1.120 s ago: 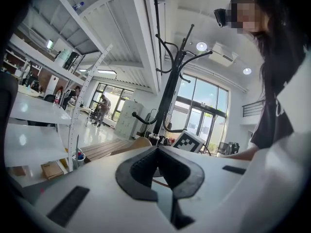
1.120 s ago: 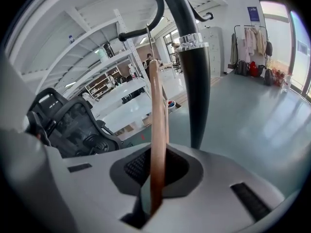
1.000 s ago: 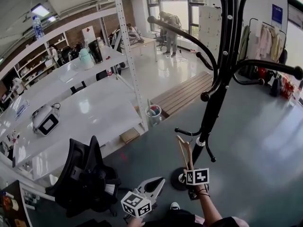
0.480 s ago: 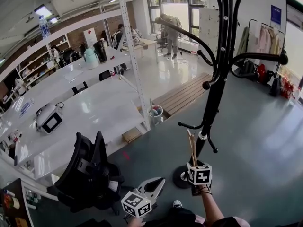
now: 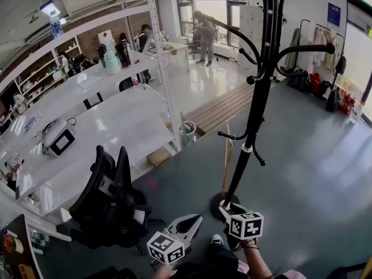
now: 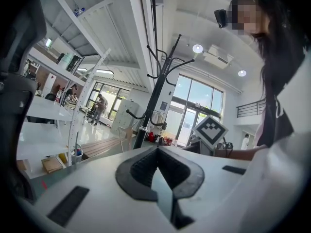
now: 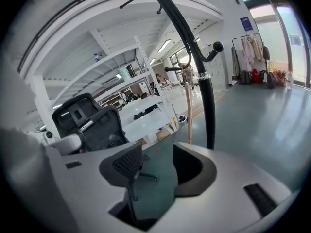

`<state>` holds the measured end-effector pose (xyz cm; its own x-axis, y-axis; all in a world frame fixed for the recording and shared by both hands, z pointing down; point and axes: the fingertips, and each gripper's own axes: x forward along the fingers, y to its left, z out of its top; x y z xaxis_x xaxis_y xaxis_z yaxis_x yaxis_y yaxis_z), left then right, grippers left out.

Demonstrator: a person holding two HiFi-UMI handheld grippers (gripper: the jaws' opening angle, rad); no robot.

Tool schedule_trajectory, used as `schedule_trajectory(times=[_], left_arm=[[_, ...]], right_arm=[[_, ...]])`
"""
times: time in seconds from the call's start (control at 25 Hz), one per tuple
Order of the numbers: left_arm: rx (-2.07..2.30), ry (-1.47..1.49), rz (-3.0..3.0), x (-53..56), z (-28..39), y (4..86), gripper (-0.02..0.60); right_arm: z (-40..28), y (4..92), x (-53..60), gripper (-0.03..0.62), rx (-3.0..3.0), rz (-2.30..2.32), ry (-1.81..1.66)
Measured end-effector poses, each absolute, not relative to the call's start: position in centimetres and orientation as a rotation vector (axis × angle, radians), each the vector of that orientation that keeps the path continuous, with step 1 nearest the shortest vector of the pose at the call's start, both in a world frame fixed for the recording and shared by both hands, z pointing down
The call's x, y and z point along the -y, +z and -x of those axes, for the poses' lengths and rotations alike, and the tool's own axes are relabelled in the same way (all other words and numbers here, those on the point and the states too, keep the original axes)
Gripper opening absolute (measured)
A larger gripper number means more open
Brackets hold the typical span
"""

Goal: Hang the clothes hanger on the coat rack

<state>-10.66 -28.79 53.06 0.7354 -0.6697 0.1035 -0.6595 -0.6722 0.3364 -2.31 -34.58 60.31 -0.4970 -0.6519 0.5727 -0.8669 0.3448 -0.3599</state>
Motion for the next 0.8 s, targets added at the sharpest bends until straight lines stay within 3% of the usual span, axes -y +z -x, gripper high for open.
schedule_trajectory(times=[0.16, 0.4, 0.8], left_arm=[[0.987, -0.034, -2.574, 24.8, 10.7, 54.1, 0.000], [0.883, -0.028, -2.565, 18.6, 9.4, 55.3, 0.000], [0.821, -0.059, -2.614, 13.2, 6.6, 53.5, 0.000]], right_arm=[[3.0, 60.1, 29.4, 0.182, 2.304, -1.345, 0.963], [2.0, 61.3, 21.7, 0.047, 2.219, -1.431, 0.997], [1.6, 60.4, 14.3, 0.009, 2.249, -1.380, 1.010]])
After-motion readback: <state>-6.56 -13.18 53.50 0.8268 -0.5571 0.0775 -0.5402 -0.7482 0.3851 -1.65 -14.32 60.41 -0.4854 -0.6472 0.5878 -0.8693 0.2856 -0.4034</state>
